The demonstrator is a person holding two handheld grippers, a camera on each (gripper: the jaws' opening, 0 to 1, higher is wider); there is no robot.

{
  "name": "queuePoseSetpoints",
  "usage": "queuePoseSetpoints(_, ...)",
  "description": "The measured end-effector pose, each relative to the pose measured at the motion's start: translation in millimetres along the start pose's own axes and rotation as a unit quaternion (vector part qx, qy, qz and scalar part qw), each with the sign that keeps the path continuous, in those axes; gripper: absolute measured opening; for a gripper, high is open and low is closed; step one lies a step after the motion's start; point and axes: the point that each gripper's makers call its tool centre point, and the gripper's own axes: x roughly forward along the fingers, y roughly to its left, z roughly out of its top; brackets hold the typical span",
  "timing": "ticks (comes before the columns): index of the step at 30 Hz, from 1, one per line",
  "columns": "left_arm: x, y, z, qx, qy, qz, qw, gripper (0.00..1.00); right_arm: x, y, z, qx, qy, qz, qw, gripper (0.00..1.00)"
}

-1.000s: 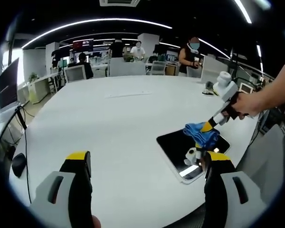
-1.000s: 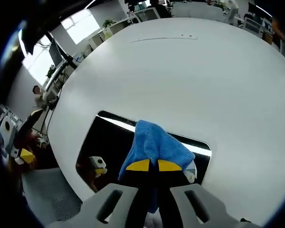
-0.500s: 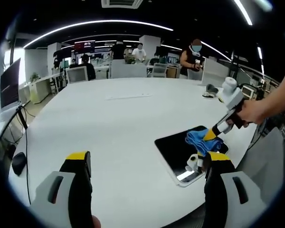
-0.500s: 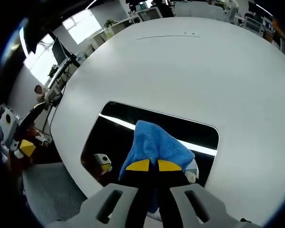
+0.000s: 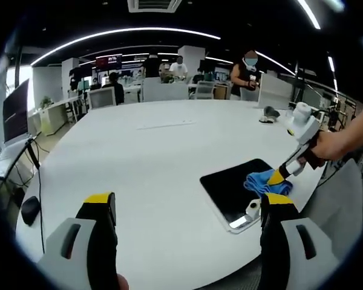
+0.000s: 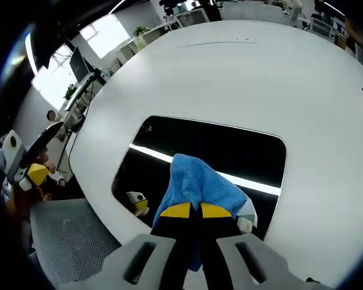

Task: Wipe the mirror surface with the cleaning cloth until all visible marks leave the cleaned area.

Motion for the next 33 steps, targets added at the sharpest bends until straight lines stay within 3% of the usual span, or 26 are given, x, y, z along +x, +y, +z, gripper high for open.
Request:
queuePoseSetpoints(11,1.8,3.2,-0.4,0.021,0.010,-0.005,0.9997,0.99,-5.5,6.3,-12.4,0.004,0.006,0.009,0.9999,0.00)
queuePoseSetpoints(19,5.1,-0.2,-10.2,0.016,0.019,-0.038,0.9990,0.99,-6.7,9.7,-17.1,0.007,0.013,0.015,0.9998,0.00)
queuePoseSetpoints(33,5.9,6.0,-15.9,0.009,0.023,-0.030,0.9993,0.99,-7.4,15.6,-25.9,0.007,0.016,0.028,0.9995,0.00)
